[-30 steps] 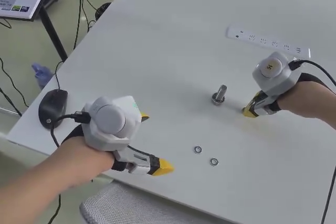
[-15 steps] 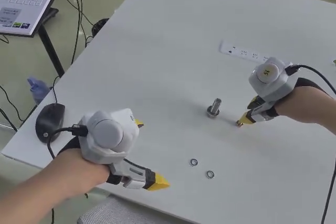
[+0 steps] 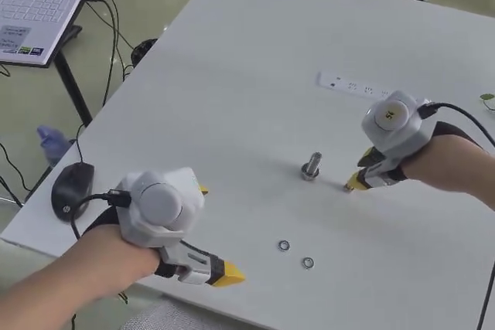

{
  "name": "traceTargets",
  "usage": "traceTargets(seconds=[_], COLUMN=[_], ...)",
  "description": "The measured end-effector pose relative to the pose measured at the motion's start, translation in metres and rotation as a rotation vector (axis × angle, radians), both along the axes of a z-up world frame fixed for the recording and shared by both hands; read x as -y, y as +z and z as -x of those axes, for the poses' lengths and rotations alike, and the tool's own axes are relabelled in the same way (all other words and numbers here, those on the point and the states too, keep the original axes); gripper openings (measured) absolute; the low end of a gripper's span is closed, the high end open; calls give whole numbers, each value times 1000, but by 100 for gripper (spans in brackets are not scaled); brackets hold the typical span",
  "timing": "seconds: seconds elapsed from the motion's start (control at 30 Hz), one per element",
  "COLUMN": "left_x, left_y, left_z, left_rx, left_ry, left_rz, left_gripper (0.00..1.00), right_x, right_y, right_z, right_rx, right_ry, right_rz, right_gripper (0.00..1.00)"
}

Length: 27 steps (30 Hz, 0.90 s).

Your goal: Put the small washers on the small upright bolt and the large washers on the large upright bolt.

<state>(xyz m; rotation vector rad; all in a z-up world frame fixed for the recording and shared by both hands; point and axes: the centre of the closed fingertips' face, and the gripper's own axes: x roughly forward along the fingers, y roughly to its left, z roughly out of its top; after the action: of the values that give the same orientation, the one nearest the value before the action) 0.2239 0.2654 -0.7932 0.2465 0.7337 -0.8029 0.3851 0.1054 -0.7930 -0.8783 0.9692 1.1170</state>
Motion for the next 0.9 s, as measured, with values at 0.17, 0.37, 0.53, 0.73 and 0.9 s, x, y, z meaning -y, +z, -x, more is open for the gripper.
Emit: traceTargets(seconds=[0.17, 0.37, 0.53, 0.73, 0.9], left_x=[1, 1, 3, 3, 4], left_y=[0, 3, 5, 4, 7], left_z=[2, 2, 2, 3, 3], left_rx=[-3, 4, 5, 0, 11], left_ry=[-8, -2, -3, -3, -3], left_rz=[-12, -1, 10, 6, 14], left_gripper=[88, 86, 87, 86, 83], right_x=[1, 4, 6, 6, 3], right_y=[1, -4, -12, -23, -24], right_z=[15, 36, 58, 76, 86], right_rx=[-6, -31, -63, -84, -91], right_ry=[9, 16, 17, 40, 39], right_rz=[-3, 2, 2, 11, -2], right_gripper=[30, 30, 30, 30, 30])
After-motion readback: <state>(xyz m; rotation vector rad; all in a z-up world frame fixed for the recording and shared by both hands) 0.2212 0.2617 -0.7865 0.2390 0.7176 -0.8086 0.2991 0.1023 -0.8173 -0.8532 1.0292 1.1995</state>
